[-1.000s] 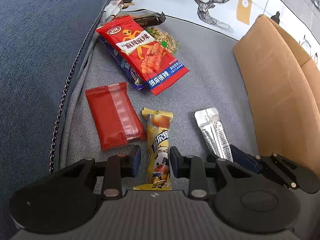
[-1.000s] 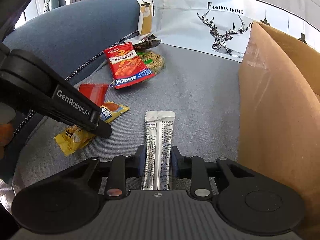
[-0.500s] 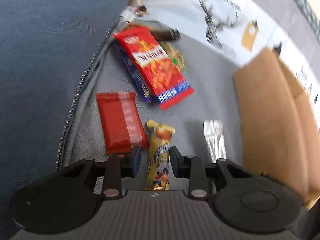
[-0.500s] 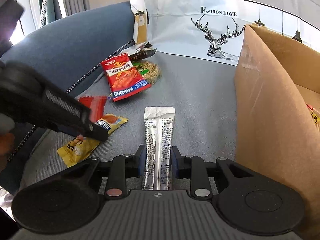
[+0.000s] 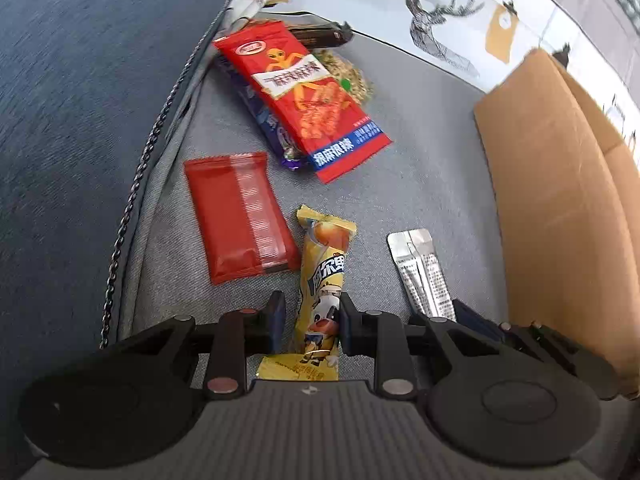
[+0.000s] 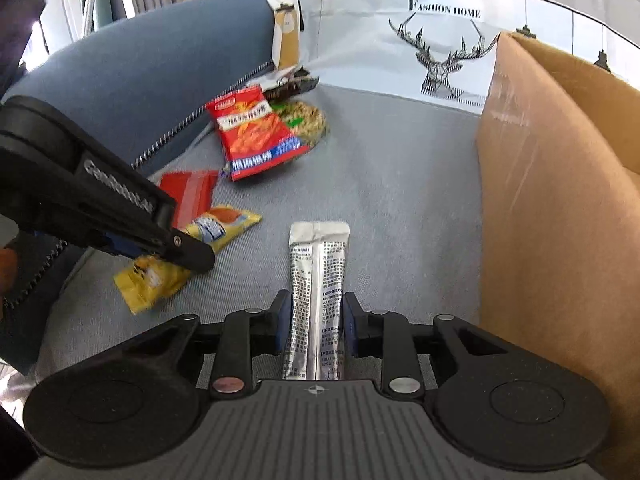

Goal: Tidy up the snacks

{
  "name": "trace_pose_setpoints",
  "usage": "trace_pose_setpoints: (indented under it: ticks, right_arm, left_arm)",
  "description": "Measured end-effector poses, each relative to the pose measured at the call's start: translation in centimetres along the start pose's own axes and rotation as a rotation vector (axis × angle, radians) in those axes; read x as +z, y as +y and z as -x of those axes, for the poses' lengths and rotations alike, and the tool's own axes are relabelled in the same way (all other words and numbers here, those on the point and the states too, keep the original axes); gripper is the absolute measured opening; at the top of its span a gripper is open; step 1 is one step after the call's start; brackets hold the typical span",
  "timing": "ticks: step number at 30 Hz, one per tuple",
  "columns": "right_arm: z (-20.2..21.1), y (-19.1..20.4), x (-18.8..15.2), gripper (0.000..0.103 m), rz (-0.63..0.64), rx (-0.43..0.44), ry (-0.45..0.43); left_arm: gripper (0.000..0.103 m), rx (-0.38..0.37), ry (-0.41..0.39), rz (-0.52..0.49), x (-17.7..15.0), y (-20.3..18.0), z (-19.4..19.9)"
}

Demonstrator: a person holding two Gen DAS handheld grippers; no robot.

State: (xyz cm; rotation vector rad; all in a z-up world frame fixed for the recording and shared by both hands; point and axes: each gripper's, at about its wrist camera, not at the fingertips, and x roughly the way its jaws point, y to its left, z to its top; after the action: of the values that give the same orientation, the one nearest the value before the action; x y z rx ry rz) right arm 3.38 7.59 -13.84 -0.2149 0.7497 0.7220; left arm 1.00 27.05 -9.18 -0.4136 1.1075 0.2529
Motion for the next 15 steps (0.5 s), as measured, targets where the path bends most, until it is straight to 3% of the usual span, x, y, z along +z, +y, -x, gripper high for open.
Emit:
trace_pose_setpoints:
  ticks: [4,9,15]
  right_arm:
    - [0.0,0.4,-0.2,0.028,0.023,-0.009,-0.012]
    - [1.2,0.4,-0.3,0.023,0.025,0.008,-0.061]
    - [6.3,-0.2,0.8,0.021,0.008,0.040,-0.195]
  left_arm:
    - [0.011,0.043,-0.008,-0.052,-0.2,-1.1,-0.3]
    - [0.009,-0.016,-0.089,-0.019,-0.3,-0.9,1.7]
    - [0.009,-0.063,-0.218,0.040,-0.5,-1.8,4.8]
